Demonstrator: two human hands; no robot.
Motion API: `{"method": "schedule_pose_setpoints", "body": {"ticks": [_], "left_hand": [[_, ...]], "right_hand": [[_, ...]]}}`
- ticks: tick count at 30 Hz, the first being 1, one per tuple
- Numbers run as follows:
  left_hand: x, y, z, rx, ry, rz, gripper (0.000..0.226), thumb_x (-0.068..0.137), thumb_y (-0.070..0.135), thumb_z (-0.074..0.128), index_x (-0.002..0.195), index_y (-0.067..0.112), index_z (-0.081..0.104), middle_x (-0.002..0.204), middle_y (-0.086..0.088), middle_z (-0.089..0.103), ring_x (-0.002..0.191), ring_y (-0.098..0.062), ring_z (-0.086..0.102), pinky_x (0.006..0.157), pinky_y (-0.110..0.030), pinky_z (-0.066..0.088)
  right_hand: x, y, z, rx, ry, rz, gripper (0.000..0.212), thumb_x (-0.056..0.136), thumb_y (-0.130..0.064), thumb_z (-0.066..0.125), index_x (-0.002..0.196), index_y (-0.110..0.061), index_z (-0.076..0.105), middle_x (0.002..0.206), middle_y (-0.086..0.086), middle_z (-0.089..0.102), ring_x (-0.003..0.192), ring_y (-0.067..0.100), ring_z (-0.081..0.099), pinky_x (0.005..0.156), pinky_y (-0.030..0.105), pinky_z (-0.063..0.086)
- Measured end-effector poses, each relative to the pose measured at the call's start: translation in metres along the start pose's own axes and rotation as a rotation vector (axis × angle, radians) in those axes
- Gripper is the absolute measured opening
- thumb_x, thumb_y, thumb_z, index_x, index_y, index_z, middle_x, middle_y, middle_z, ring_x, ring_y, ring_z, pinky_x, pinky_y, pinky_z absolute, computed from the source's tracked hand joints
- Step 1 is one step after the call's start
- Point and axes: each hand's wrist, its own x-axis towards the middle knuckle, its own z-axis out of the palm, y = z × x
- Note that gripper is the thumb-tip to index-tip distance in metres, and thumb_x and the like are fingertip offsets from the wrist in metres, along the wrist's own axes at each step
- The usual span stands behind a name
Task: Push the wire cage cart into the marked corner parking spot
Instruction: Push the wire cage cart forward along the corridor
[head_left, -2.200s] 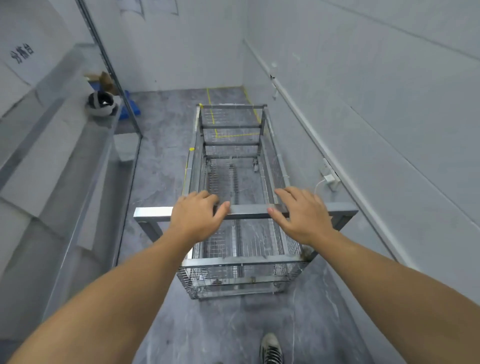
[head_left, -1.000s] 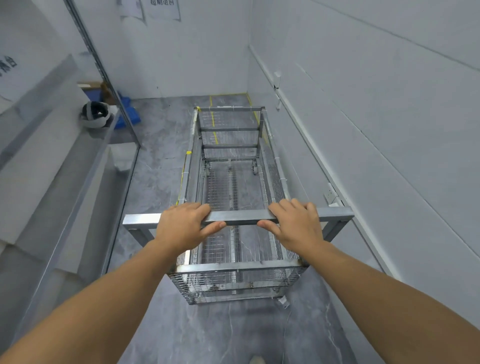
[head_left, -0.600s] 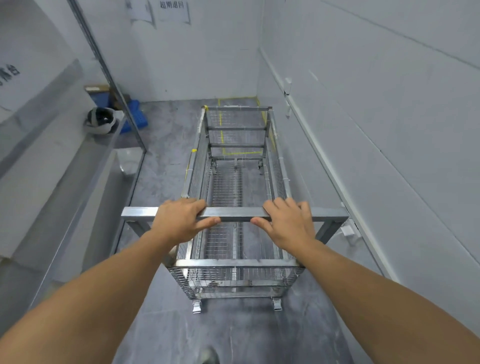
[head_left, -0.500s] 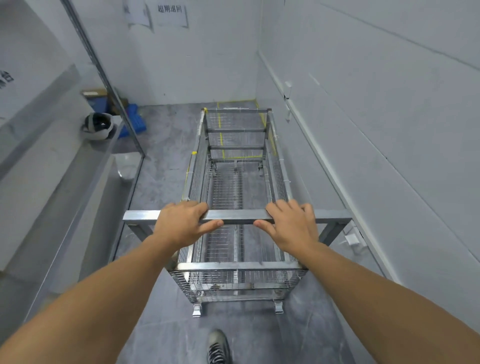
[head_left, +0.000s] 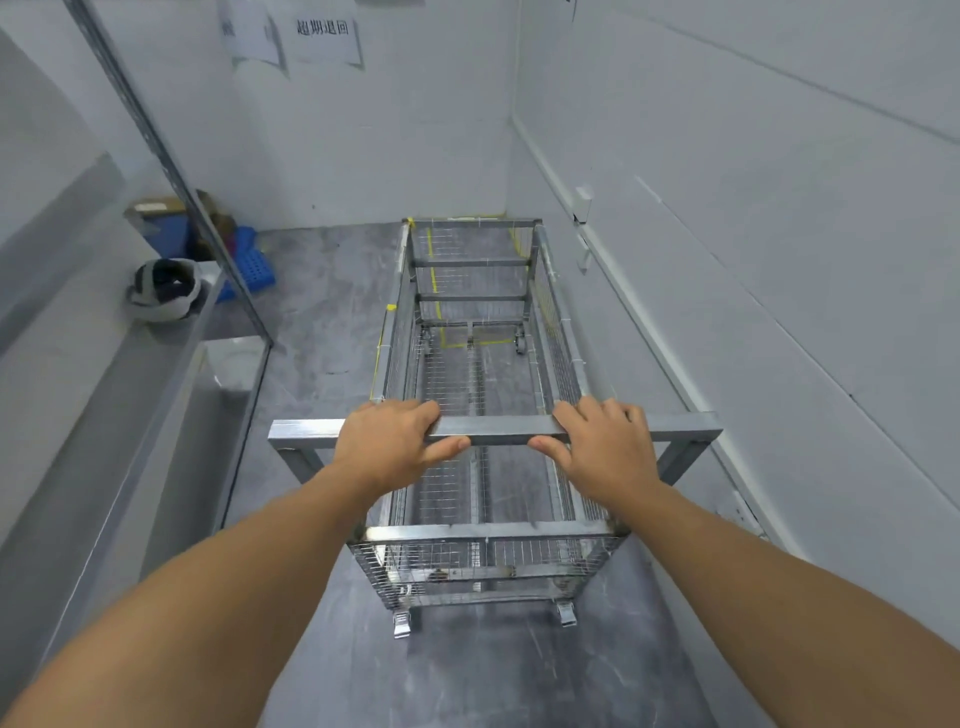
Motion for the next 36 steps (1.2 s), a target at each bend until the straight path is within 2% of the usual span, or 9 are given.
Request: {"method": "schedule_pose_setpoints", "body": {"ticks": [4,9,14,19,25,29,36], "left_hand": [[0.045,-0.025,0.008,0.004,-0.020,-0.002,0.057,0.081,0.082,0.022,0.070,0.027,0.034,0.063,0.010,0.040,0.061,-0.016,0.046,0.053,-0.032,0.026],[0.104,-0.057,0.020,0.016,-0.024,-0.010,0.057,0.082,0.082,0.023,0.074,0.027,0.038,0.067,0.011,0.045,0.064,-0.014,0.049,0.051,-0.030,0.030],[0.167,-0.087,0.031,0.006,-0.001,-0.002,0.064,0.076,0.087,0.008,0.076,0.030,0.038,0.069,0.012,0.047,0.062,-0.011,0.045,0.057,-0.031,0.027],[0.226,-0.115,0.041,0.009,-0.016,-0.001,0.060,0.079,0.085,0.016,0.076,0.030,0.038,0.069,0.011,0.049,0.062,-0.012,0.047,0.057,-0.030,0.029],[0.291,-0.143,0.051,0.032,-0.003,-0.007,0.068,0.077,0.087,0.010,0.077,0.028,0.043,0.070,0.010,0.051,0.063,-0.013,0.047,0.052,-0.030,0.032],[0.339,-0.164,0.055,0.032,-0.038,-0.011,0.059,0.081,0.082,0.021,0.077,0.028,0.043,0.073,0.009,0.054,0.064,-0.013,0.050,0.050,-0.029,0.032],[0.428,-0.212,0.073,0.049,-0.010,0.013,0.064,0.079,0.085,0.014,0.073,0.027,0.040,0.067,0.009,0.049,0.061,-0.016,0.048,0.050,-0.031,0.033]], "right_hand": [[0.046,0.008,0.021,-0.004,0.025,0.003,0.059,0.090,-0.073,0.026,0.096,-0.024,0.058,0.082,-0.004,0.059,0.074,0.023,0.051,0.074,0.038,0.033],[0.108,0.020,0.046,-0.008,0.045,-0.010,0.056,0.091,-0.072,0.030,0.095,-0.024,0.058,0.082,-0.003,0.060,0.074,0.024,0.052,0.073,0.039,0.035],[0.171,0.036,0.071,0.007,0.060,-0.007,0.063,0.092,-0.073,0.022,0.092,-0.022,0.058,0.079,-0.001,0.060,0.073,0.026,0.051,0.071,0.039,0.032],[0.231,0.050,0.092,0.013,0.015,0.002,0.065,0.091,-0.074,0.019,0.093,-0.022,0.059,0.082,-0.001,0.061,0.076,0.026,0.052,0.073,0.041,0.037],[0.295,0.067,0.118,-0.009,0.021,0.013,0.059,0.091,-0.071,0.026,0.095,-0.023,0.060,0.082,0.000,0.061,0.076,0.025,0.052,0.074,0.041,0.036],[0.343,0.079,0.135,-0.004,0.021,0.002,0.056,0.091,-0.071,0.028,0.096,-0.024,0.059,0.085,-0.002,0.062,0.079,0.025,0.053,0.075,0.041,0.036],[0.434,0.095,0.166,0.000,0.011,0.019,0.055,0.091,-0.070,0.029,0.098,-0.025,0.059,0.087,-0.003,0.062,0.080,0.024,0.054,0.075,0.040,0.035]]}}
